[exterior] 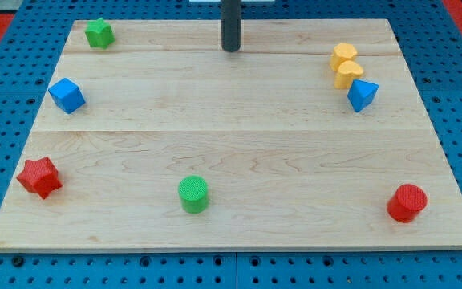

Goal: Push the blue cube towards bottom of blue triangle

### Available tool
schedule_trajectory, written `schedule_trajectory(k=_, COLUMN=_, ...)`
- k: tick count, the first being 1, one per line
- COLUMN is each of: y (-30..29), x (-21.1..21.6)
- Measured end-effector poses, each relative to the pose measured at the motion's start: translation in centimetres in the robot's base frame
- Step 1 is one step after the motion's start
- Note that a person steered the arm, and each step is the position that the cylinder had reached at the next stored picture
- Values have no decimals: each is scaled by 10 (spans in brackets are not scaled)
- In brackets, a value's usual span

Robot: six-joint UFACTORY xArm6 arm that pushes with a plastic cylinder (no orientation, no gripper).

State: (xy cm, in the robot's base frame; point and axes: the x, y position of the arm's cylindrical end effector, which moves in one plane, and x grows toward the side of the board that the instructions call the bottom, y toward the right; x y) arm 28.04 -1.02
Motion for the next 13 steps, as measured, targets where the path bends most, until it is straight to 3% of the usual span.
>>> schedule_trajectory(k=2, y=-85, x=4)
schedule_trajectory(k=5, y=-294, x=65)
schedule_trajectory(k=10, y=-138, x=154)
schedule_trajectory(k=13, y=-60, x=151)
